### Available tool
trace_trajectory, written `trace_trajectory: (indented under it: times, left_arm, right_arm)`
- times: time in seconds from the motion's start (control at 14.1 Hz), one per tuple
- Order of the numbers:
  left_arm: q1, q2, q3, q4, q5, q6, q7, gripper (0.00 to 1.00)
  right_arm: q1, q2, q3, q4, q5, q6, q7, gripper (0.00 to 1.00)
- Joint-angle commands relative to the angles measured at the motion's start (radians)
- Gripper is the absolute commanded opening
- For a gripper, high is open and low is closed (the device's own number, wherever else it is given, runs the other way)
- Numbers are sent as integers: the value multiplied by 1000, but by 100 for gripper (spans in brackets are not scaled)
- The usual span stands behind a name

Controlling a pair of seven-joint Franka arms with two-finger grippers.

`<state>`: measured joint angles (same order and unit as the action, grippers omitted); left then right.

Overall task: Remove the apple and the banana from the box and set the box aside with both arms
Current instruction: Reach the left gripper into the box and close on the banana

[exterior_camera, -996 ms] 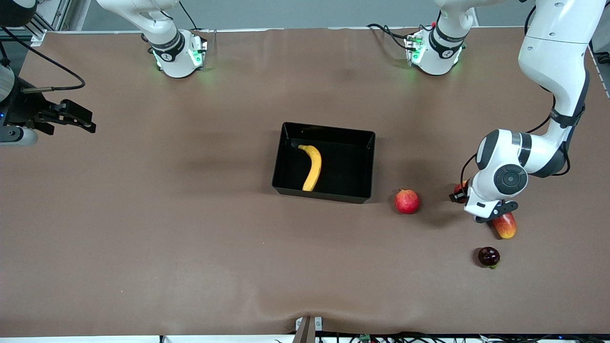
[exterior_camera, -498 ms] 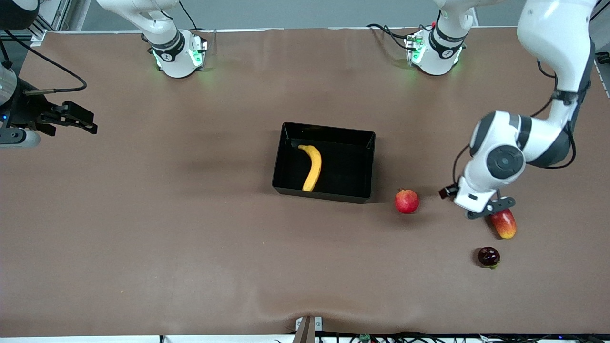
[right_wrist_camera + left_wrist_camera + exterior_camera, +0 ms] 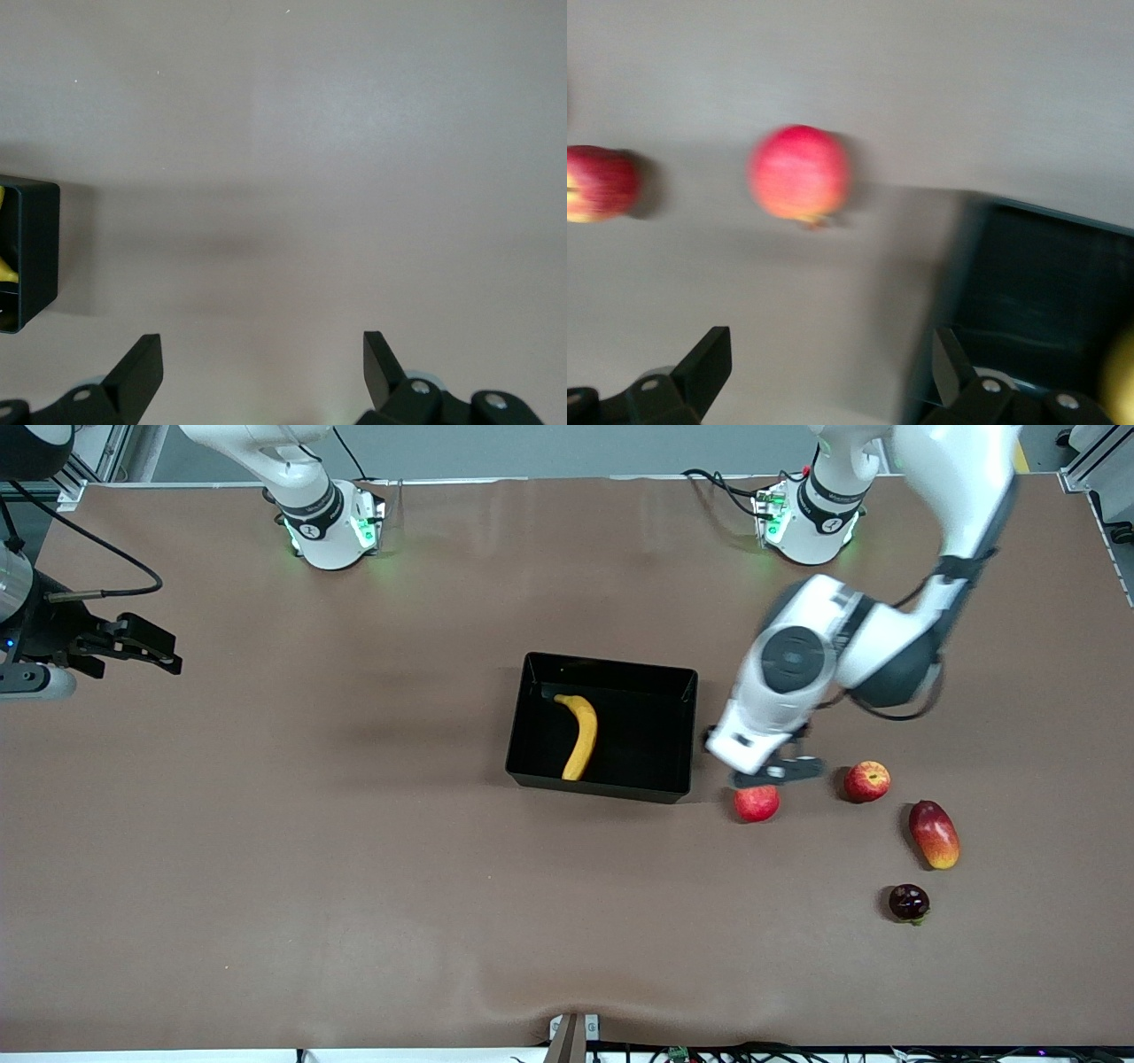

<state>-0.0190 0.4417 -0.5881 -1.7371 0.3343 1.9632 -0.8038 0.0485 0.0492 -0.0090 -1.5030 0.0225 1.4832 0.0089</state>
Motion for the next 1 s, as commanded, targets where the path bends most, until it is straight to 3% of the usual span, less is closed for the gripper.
trace_trajectory:
  times: [0.0,0.21,0.57,0.92]
  left_arm:
    - [-107,150,4,183,2,-21,-28,100]
    - [-226,262,14,281,5,-3,-25,100]
    - [-449,337,178,323,9,58,-29,100]
    - [-466,376,186,314,15,134,-29,100]
  right_arm:
    - [5,3,-3,9,8,0,5,100]
    - [5,4,-3,9,8,0,5,100]
    - [5,4,-3,9,8,0,3,100]
    - [5,4,-3,9,8,0,3,100]
